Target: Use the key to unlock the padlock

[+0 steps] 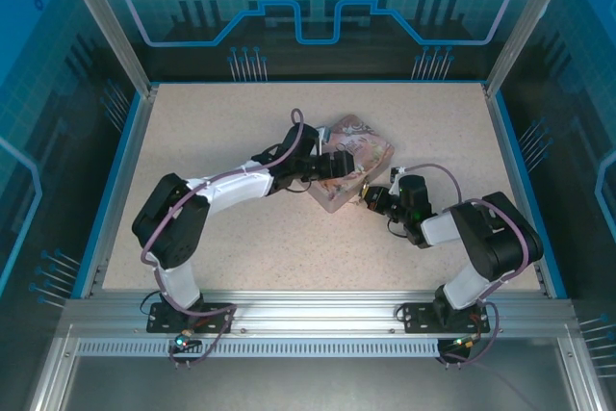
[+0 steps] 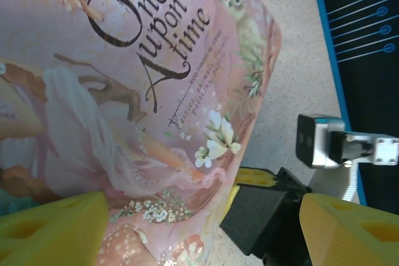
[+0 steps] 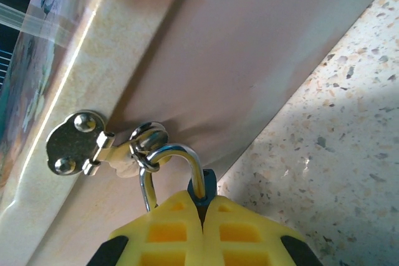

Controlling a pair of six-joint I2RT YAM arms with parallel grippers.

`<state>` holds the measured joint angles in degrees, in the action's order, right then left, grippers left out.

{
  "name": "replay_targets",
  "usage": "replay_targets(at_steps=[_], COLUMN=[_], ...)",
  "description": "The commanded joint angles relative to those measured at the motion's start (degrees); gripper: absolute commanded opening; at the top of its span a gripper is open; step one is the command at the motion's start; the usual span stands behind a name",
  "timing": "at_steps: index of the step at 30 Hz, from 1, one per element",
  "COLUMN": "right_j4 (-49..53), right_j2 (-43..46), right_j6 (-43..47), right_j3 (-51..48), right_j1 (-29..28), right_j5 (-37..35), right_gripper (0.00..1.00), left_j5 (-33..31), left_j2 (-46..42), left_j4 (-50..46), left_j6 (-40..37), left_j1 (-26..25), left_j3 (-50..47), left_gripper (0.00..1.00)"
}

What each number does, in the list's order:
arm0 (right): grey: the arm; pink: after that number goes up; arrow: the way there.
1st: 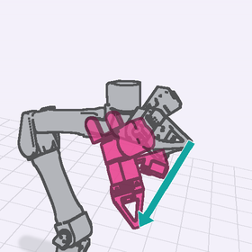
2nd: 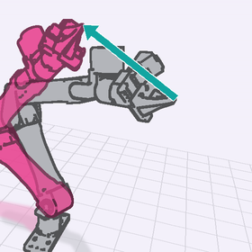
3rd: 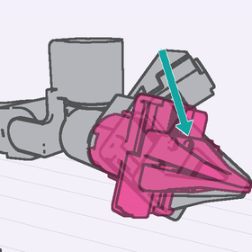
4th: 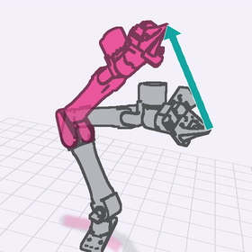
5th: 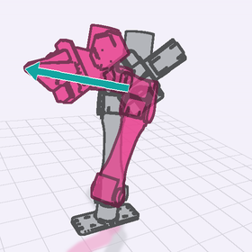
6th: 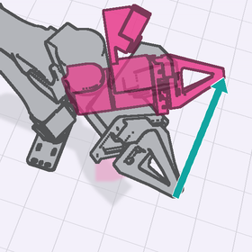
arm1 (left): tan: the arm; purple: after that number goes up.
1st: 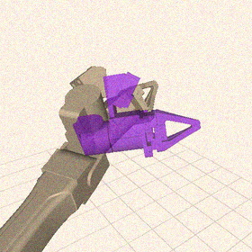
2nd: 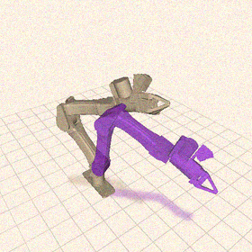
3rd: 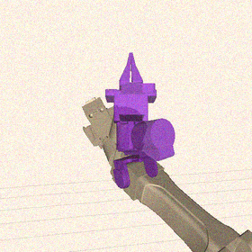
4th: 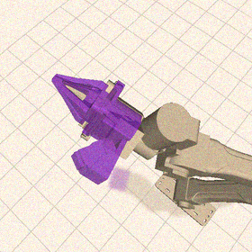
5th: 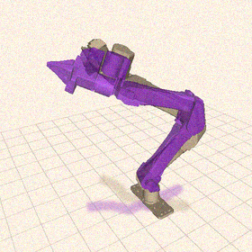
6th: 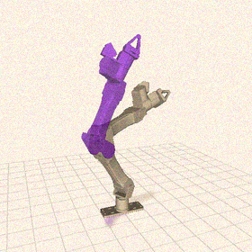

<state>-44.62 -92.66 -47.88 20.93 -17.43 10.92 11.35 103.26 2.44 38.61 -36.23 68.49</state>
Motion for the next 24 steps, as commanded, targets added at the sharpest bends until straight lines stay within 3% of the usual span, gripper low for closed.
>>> replay_targets(at_steps=[1, 11, 24], right_j4=[1.8, 4.3, 5.9], right_j2=[-0.1, 3.4, 3.6], right_j6=[-0.5, -0.9, -5.5], right_j3=[-0.6, 0.8, 3.4], right_j1=[1.5, 5.6, 5.4], right_j5=[-0.5, 0.2, -1.1], right_gripper=[0.02, 0.02, 0.01], left_j5=[-0.4, -0.7, -1.2], left_j2=[1.7, 2.0, 2.3], left_j4=[-1.7, 0.3, 1.2], left_j6=[-0.6, 1.4, 1.6], left_j1=[-0.4, -0.4, -1.0], left_j3=[-0.6, -6.7, -7.8], left_gripper=[0.82, 0.82, 0.82])
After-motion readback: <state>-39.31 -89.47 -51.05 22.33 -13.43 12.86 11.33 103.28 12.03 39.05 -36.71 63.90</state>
